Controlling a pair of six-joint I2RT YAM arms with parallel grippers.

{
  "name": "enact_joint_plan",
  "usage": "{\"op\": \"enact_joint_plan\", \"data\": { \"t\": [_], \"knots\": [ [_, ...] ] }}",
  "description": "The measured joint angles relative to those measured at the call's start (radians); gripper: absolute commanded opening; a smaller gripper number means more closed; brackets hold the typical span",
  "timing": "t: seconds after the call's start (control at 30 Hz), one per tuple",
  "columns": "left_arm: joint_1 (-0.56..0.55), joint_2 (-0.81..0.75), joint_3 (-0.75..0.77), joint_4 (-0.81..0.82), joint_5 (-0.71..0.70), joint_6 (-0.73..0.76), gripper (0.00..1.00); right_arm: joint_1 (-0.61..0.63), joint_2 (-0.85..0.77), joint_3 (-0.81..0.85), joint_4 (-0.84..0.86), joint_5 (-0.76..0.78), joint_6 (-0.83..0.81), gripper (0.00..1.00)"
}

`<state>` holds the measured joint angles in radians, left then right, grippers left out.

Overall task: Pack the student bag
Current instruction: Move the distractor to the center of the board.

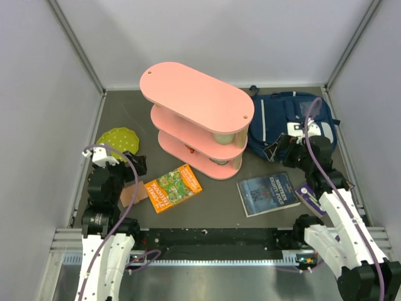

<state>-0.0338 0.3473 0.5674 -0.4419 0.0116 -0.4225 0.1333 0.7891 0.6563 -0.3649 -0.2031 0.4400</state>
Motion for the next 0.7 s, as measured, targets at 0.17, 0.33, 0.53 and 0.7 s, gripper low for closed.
{"op": "enact_joint_plan", "data": {
  "t": [0.17,0.33,0.53,0.7],
  "knots": [
    [0.000,-0.041,0.000,-0.036,-0.006,-0.003,0.99,0.000,-0.041,0.000,-0.019,-0.051,0.015,0.99],
    [0.000,-0.034,0.000,-0.065,-0.002,-0.002,0.99,0.000,-0.048,-0.018,-0.029,-0.135,0.025,0.99],
    [-0.002,0.008,0.000,-0.082,0.013,-0.002,0.99,0.051,-0.044,-0.106,-0.065,-0.191,0.024,0.99],
    [-0.007,0.066,0.000,-0.084,0.044,-0.002,0.99,0.119,-0.036,-0.124,-0.078,-0.182,0.026,0.99]
  ]
}}
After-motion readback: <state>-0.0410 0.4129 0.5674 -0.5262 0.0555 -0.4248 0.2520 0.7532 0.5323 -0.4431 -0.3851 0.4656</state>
